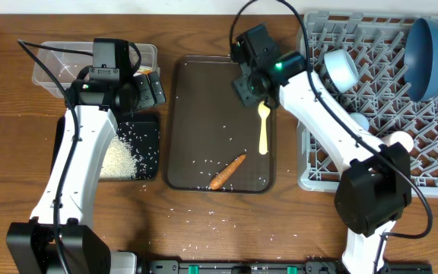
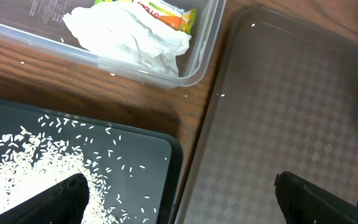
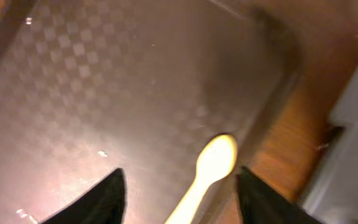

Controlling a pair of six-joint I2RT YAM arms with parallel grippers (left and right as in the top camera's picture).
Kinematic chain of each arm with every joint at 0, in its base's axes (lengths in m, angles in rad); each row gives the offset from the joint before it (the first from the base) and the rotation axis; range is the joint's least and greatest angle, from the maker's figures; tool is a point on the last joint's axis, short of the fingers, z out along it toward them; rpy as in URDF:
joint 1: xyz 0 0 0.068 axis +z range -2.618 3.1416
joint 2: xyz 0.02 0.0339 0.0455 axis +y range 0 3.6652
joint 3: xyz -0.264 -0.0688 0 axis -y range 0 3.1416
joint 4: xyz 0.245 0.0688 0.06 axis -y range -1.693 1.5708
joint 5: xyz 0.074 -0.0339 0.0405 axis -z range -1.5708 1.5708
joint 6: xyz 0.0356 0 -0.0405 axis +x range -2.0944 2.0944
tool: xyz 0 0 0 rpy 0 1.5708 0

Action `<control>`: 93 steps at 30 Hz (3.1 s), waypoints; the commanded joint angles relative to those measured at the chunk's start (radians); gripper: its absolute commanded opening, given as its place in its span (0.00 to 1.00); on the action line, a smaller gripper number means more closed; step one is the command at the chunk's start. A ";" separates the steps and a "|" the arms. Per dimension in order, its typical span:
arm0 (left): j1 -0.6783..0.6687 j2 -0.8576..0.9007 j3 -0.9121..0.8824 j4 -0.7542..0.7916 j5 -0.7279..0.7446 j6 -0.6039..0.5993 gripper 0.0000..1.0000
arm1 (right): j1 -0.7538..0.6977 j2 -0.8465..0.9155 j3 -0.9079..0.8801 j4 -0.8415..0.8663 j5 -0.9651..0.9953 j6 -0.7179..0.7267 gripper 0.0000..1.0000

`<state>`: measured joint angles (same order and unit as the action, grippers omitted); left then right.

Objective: Sort waste into correct bins and load items into the dishwasher rack
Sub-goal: 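Move the right gripper to the yellow spoon and grasp it, then carry the yellow spoon into the rack and release it with the right gripper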

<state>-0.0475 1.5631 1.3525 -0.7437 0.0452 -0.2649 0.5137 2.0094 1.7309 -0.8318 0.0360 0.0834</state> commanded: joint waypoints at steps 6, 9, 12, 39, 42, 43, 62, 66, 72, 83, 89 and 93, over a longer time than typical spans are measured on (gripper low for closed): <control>0.002 -0.020 -0.004 -0.002 -0.009 0.001 0.97 | -0.012 0.007 -0.177 0.069 0.040 0.315 0.56; 0.002 -0.020 -0.004 -0.002 -0.009 0.001 0.97 | -0.012 0.007 -0.221 0.095 0.083 0.351 0.59; 0.002 -0.020 -0.004 -0.002 -0.009 0.001 0.97 | -0.013 0.011 -0.254 0.135 0.127 0.390 0.61; 0.002 -0.020 -0.004 -0.002 -0.009 0.001 0.97 | -0.044 0.169 -0.257 0.197 0.082 0.440 0.24; 0.002 -0.020 -0.004 -0.002 -0.009 0.001 0.98 | -0.044 0.169 -0.257 0.211 0.075 0.439 0.20; 0.002 -0.020 -0.004 -0.002 -0.009 0.001 0.97 | -0.044 0.169 -0.257 0.214 0.068 0.436 0.20; 0.002 -0.020 -0.004 -0.002 -0.009 0.001 0.98 | -0.046 0.164 -0.219 0.116 -0.097 0.325 0.03; 0.002 -0.020 -0.004 -0.002 -0.009 0.001 0.98 | -0.050 0.147 -0.179 0.057 -0.097 0.317 0.01; 0.002 -0.020 -0.004 -0.002 -0.009 0.001 0.98 | -0.051 0.124 -0.106 -0.030 -0.097 0.285 0.01; 0.002 -0.020 -0.004 -0.002 -0.009 0.001 0.98 | -0.111 0.029 0.055 -0.204 -0.080 0.204 0.01; 0.002 -0.020 -0.004 -0.002 -0.009 0.001 0.98 | -0.237 -0.069 0.075 -0.286 -0.017 0.171 0.01; 0.002 -0.020 -0.004 -0.002 -0.009 0.001 0.98 | -0.322 -0.121 0.075 -0.289 -0.017 0.125 0.02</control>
<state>-0.0475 1.5631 1.3525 -0.7437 0.0452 -0.2649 0.2398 1.9373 1.7824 -1.1156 -0.0051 0.2672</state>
